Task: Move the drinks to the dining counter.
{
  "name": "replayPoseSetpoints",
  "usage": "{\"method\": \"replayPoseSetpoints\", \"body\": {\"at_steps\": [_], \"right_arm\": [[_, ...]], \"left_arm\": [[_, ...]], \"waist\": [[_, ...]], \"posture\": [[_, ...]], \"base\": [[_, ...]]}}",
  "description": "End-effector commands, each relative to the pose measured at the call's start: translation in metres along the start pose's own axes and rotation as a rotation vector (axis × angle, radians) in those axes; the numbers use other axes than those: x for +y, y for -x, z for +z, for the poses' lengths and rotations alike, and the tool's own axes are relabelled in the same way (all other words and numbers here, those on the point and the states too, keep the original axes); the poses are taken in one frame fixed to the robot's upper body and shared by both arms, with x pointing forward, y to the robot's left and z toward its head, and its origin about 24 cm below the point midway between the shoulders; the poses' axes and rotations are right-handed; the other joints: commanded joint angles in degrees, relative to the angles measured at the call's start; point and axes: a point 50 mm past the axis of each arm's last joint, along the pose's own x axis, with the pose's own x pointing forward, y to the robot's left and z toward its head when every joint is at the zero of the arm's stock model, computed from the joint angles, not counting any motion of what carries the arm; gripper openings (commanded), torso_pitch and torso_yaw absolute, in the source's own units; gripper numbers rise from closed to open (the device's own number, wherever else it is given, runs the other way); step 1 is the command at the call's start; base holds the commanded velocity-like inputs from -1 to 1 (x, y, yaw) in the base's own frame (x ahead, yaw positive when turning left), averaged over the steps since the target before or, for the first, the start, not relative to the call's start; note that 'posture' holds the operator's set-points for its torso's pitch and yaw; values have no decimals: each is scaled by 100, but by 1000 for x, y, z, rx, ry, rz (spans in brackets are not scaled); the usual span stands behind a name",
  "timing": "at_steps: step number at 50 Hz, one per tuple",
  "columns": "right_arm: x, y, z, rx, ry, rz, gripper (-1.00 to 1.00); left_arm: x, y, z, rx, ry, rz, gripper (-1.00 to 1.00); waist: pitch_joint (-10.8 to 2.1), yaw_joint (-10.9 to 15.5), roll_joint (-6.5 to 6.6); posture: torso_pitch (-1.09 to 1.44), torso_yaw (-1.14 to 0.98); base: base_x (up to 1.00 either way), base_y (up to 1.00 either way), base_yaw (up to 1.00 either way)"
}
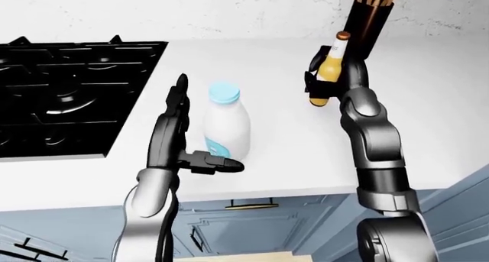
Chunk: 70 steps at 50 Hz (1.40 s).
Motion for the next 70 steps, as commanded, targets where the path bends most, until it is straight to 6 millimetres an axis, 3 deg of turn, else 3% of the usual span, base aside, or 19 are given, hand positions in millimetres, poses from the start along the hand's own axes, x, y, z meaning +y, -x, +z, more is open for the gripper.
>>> {"method": "replayPoseSetpoints", "body": {"at_steps": [1,24,26,32,34,35,39,40,41,42,43,44,50,57,66,67,70], "right_arm": [[-4,1,31,-141,-10,-15,-100],[-5,2,32,-138,-11,-18,-100],[-5,2,32,-138,-11,-18,-100],[-4,1,28,-134,-11,-18,-100],[-4,1,28,-134,-11,-18,-100],[-4,1,28,-135,-11,-17,-100],[-3,3,28,-135,-12,-15,-100],[-3,4,28,-135,-12,-14,-100],[-3,4,27,-136,-12,-13,-100],[-2,5,28,-137,-12,-11,-100],[-1,6,28,-138,-13,-7,-100],[-1,7,29,-139,-13,-4,-100],[-1,14,35,-145,-21,10,-100],[6,28,56,-166,-17,59,-100],[14,42,71,-190,4,117,-100],[15,43,71,-193,6,120,-100],[16,45,74,-201,4,123,-100]], "left_arm": [[1,-1,13,-87,-18,12,100],[-14,-19,-5,-23,-59,-2,100],[-14,-19,-5,-21,-60,-5,91],[-15,-18,-3,-23,-56,-8,40],[-14,-18,-4,-22,-56,-4,32],[-14,-17,-5,-20,-54,-1,15],[-13,-16,-5,-20,-51,2,-7],[-13,-15,-5,-22,-51,1,-18],[-12,-14,-4,-24,-49,3,-48],[-12,-13,-2,-28,-48,4,-69],[-11,-12,0,-32,-46,6,-76],[-9,-11,2,-39,-44,9,-100],[3,-2,23,-74,-29,30,-100],[18,8,48,-112,-31,54,-100],[37,15,68,-142,-22,105,-100],[38,15,70,-144,-20,108,-100],[40,17,73,-150,-20,113,-100]], "waist": [[-161,0,-10],[-176,7,-35],[-176,4,-35],[-174,1,-38],[-174,0,-40],[-175,-1,-41],[-179,0,-40],[-179,-2,-38],[-180,-3,-35],[-181,-7,-33],[-183,-9,-30],[-183,-10,-28],[-171,-11,-20],[-137,-7,1],[-97,-19,30],[-223,-44,83],[-144,-103,27]], "posture": [[0,0],[0,0],[0,0],[0,0],[0,0],[0,0],[0,0],[0,0],[0,0],[0,0],[0,0],[0,0],[0,0],[0,0],[0,0],[0,0],[0,0]], "base": [[0,0,0],[0,0,0],[0,0,0],[0,0,0],[0,0,0],[0,0,0],[0,0,0],[0,0,0],[0,0,0],[0,0,0],[0,0,0],[0,0,0],[0,0,0],[0,0,0],[0,0,0],[0,16,0],[0,23,0]]}}
